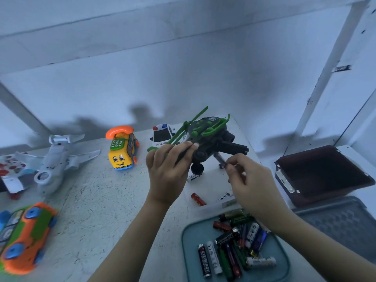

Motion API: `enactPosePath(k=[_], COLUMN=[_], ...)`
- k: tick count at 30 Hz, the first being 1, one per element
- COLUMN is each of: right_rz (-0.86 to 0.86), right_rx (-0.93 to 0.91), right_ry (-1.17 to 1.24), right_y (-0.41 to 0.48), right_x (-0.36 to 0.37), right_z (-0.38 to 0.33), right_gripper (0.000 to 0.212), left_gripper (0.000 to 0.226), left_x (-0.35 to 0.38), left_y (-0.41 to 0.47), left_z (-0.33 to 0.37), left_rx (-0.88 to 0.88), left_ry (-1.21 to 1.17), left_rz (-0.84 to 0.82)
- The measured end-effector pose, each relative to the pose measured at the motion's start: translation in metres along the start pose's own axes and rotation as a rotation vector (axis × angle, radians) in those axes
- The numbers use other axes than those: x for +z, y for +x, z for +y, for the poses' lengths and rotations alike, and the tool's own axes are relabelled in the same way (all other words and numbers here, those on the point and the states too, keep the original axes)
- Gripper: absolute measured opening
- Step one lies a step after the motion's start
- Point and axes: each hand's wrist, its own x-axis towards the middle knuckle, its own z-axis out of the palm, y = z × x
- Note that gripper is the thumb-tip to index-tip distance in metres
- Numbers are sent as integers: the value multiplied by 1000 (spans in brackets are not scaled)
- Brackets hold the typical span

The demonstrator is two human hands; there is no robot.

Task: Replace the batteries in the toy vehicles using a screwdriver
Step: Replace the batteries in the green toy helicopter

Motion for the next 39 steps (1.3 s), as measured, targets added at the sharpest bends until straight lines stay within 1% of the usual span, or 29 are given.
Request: enactPosePath(k=[2, 4, 8, 11, 14, 16, 20, 24, 28, 31, 34, 37, 39], right_rz=[-17, -30, -31, -29, -57, -91, -173, -203, -248, -305, -358, -449, -499], right_rx=[34, 46, 42, 50, 70, 71, 84, 85, 100, 125, 89, 51, 48], right_ry=[13, 3, -18, -54, -63, -92, -166, -88, -30, 22, -89, -256, -319], right_y=[0, -1, -1, 0, -1, -2, -8, -16, -25, -31, -31, -34, -38], right_x=[-3, -7, -12, -17, -22, -24, -24, -16, -3, 9, 23, 40, 52], right_z=[-1, -1, -1, 1, 1, 1, -7, -17, -28, -39, -47, -56, -62], right_gripper=[14, 14, 15, 16, 16, 16, 10, 10, 10, 8, 2, 6, 7], left_gripper=[22, 18, 14, 19, 18, 25, 36, 39, 45, 46, 38, 32, 27], left_x=[-1, -2, -5, -10, -17, -21, -33, -50, -71, -85, -102, -119, -129], left_y=[-1, -2, -4, -8, -14, -18, -20, -23, -32, -41, -48, -57, -63], left_z=[-1, -3, -4, -2, -2, -2, -3, -13, -19, -26, -35, -43, -47], left_rx=[-12, -25, -103, -192, -253, -310, -486, -658, -908, -1011, -1052, -1080, -1082], left_ry=[0, 2, -10, -15, -17, -22, -82, -194, -373, -404, -399, -410, -421], left_rz=[-7, -17, -21, -20, -50, -74, -103, -122, -120, -104, -104, -94, -102])
